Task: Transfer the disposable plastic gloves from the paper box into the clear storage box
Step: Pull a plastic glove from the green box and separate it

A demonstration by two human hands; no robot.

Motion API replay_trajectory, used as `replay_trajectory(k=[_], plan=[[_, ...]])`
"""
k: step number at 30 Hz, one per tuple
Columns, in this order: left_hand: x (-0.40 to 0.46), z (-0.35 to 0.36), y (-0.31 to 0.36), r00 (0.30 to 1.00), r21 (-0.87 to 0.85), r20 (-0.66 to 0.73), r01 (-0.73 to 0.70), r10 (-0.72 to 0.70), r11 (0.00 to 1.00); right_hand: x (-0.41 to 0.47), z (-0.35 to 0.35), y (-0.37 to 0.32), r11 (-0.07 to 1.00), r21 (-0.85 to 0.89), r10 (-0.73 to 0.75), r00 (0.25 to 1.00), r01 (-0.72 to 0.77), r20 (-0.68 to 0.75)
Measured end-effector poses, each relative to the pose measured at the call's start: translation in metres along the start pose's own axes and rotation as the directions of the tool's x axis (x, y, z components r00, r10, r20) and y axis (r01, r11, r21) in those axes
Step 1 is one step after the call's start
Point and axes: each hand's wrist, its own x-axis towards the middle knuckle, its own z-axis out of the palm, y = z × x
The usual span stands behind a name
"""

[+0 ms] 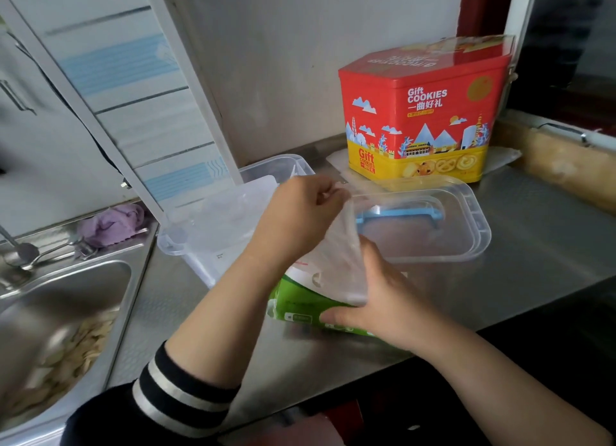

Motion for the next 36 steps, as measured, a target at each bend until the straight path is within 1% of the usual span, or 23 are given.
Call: replay_trajectory(k=[1, 2, 4, 6, 8, 10, 12, 14, 16, 18, 21, 23, 24, 26, 28, 30, 34, 36], plan=[[0.002, -0.007, -0.001, 1.0, -0.005, 0.016, 0.014, -0.014, 1.0, -0.001, 0.0, 0.0, 0.997, -0.07, -0.008, 1.0, 0.008, 0.002], [0.004, -0.015, -0.001, 0.999, -0.001, 0.034, 0.019, -0.019, 1.0, -0.001, -0.001, 0.001, 0.995, -0.102, -0.022, 1.0, 0.021, -0.009], [0.009, -0.032, -0.001, 0.997, 0.027, 0.074, 0.001, -0.003, 1.0, 0.001, 0.0, 0.005, 0.995, -0.099, -0.038, 0.999, 0.035, -0.029], [0.012, -0.049, -0.001, 0.995, 0.057, 0.099, -0.015, 0.01, 0.998, 0.001, 0.0, 0.006, 0.994, -0.105, -0.044, 0.999, 0.042, -0.016], [0.016, -0.067, 0.001, 0.996, 0.078, 0.084, -0.032, 0.026, 0.996, 0.001, 0.001, 0.007, 0.99, -0.129, -0.054, 0.998, 0.051, -0.016], [0.022, -0.088, 0.005, 0.998, 0.059, -0.002, -0.062, 0.062, 0.996, 0.002, 0.004, 0.008, 0.99, -0.131, -0.06, 0.998, 0.057, -0.024], [0.033, -0.113, 0.006, 0.985, -0.035, -0.161, -0.061, 0.054, 0.998, 0.004, 0.006, 0.011, 0.991, -0.118, -0.057, 0.998, 0.054, -0.023], [0.046, -0.136, 0.001, 0.954, -0.17, -0.301, -0.055, 0.001, 0.984, 0.006, 0.007, 0.012, 0.992, -0.115, -0.063, 0.998, 0.06, -0.024], [0.059, -0.147, -0.014, 0.917, -0.294, -0.39, -0.033, -0.088, 0.955, 0.006, 0.007, 0.014, 0.993, -0.102, -0.064, 0.998, 0.061, -0.024], [0.071, -0.149, -0.036, 0.881, -0.316, -0.437, 0.04, -0.182, 0.948, 0.007, 0.007, 0.014, 0.994, -0.093, -0.063, 0.998, 0.061, -0.018], [0.079, -0.14, -0.073, 0.873, -0.209, -0.403, 0.203, -0.274, 0.957, 0.007, 0.007, 0.014, 0.993, -0.1, -0.057, 0.998, 0.056, -0.011], [0.077, -0.132, -0.098, 0.868, -0.117, -0.375, 0.304, -0.325, 0.946, 0.007, 0.007, 0.014, 0.993, -0.1, -0.056, 0.998, 0.055, -0.012], [0.075, -0.128, -0.11, 0.867, -0.048, -0.367, 0.344, -0.337, 0.938, 0.007, 0.008, 0.015, 0.993, -0.102, -0.059, 0.998, 0.057, -0.012], [0.069, -0.12, -0.126, 0.874, 0.163, -0.353, 0.409, -0.334, 0.898, 0.007, 0.008, 0.015, 0.992, -0.115, -0.061, 0.998, 0.06, -0.009], [0.062, -0.111, -0.131, 0.895, 0.369, -0.315, 0.423, -0.317, 0.827, 0.007, 0.008, 0.015, 0.99, -0.126, -0.061, 0.998, 0.06, -0.009], [0.055, -0.102, -0.131, 0.913, 0.504, -0.267, 0.404, -0.307, 0.764, 0.007, 0.008, 0.015, 0.989, -0.135, -0.062, 0.998, 0.059, -0.014], [0.046, -0.09, -0.134, 0.906, 0.667, -0.245, 0.416, -0.345, 0.618, 0.006, 0.008, 0.016, 0.988, -0.144, -0.064, 0.998, 0.062, -0.014], [0.043, -0.086, -0.136, 0.905, 0.734, -0.217, 0.398, -0.365, 0.55, 0.006, 0.008, 0.016, 0.988, -0.142, -0.062, 0.998, 0.06, -0.013]])
